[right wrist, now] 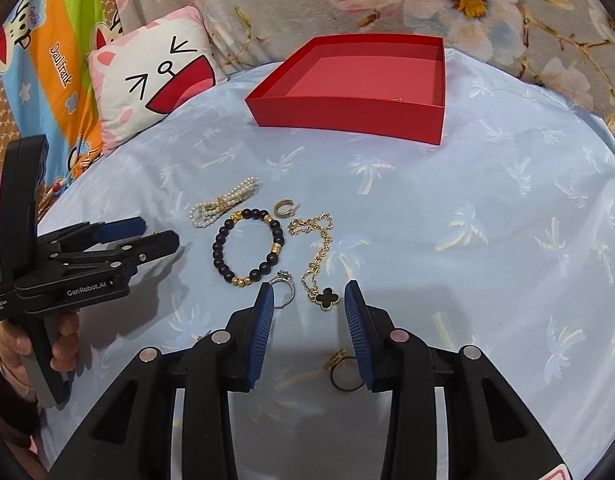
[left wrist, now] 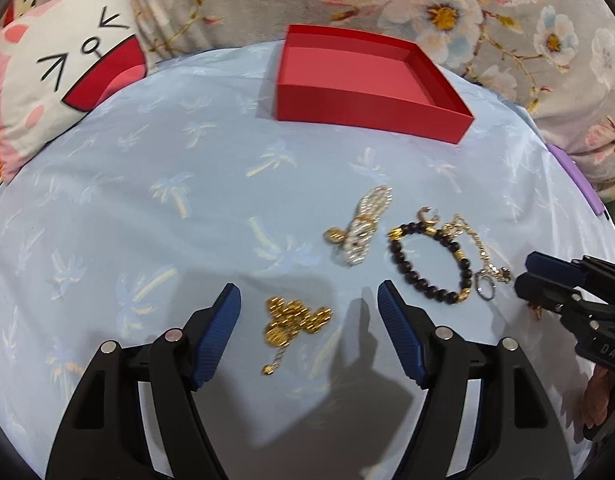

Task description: Organize jewelry

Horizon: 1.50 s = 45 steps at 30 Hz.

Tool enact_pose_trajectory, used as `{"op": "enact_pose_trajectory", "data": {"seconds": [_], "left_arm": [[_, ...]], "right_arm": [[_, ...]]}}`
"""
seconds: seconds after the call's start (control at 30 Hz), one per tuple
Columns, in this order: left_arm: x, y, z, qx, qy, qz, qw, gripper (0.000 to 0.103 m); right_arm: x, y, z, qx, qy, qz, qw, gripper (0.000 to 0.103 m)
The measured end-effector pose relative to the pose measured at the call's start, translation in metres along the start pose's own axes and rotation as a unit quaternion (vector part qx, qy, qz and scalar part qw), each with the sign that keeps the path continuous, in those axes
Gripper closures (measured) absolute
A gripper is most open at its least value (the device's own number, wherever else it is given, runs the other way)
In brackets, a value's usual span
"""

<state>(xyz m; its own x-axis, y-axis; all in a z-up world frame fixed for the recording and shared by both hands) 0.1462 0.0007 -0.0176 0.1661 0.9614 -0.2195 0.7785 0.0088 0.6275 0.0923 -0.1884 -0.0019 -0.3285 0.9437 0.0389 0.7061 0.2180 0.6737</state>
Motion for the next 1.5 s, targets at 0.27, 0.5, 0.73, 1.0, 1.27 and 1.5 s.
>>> {"op": "enact_pose_trajectory", "data": {"seconds": [0.27,0.5,0.73,1.0,1.27,1.5], "left_arm": [[-0.026,0.018,0.022,0.003,-0.006,0.035,0.9994,0.054],[-0.024,0.02,0.028,0.012,-0.037,0.022,0.999,0.081],[-0.022,0.023,0.024,0.008,-0.04,0.014,0.9991,0.1],[-0.015,0.023,0.018,-0.002,-0.03,0.011,0.9995,0.1],[-0.006,0.027,0.006,-0.016,-0.037,-0.002,0.9992,0.1],[-0.006,0.03,-0.001,-0.025,-0.042,-0.002,0.9988,0.1]], "right_arm": [[-0.001,0.0,-0.002,-0.003,-0.003,0.004,1.0,0.066],[0.007,0.003,0.0,-0.002,0.01,-0.007,1.0,0.066],[0.019,0.019,0.011,-0.001,0.012,-0.026,1.0,0.066],[0.023,0.027,0.024,0.005,0.015,-0.03,0.999,0.068],[0.024,0.03,0.033,0.014,0.02,-0.03,0.999,0.082],[0.023,0.03,0.048,0.029,0.012,-0.031,0.999,0.086]]}}
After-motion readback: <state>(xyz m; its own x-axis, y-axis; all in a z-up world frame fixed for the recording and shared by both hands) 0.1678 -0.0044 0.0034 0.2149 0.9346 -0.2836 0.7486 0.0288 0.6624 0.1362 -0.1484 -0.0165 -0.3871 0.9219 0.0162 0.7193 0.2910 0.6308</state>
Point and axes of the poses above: each gripper's, at about its wrist camera, not at the fingertips, and z roughly the way its jaws point, x to its left, y to its top, the point moved 3 cm from there along z, roughly the way its jaws point, and after that the axes turned 11 degrees about -z, right-handed, at the moved point
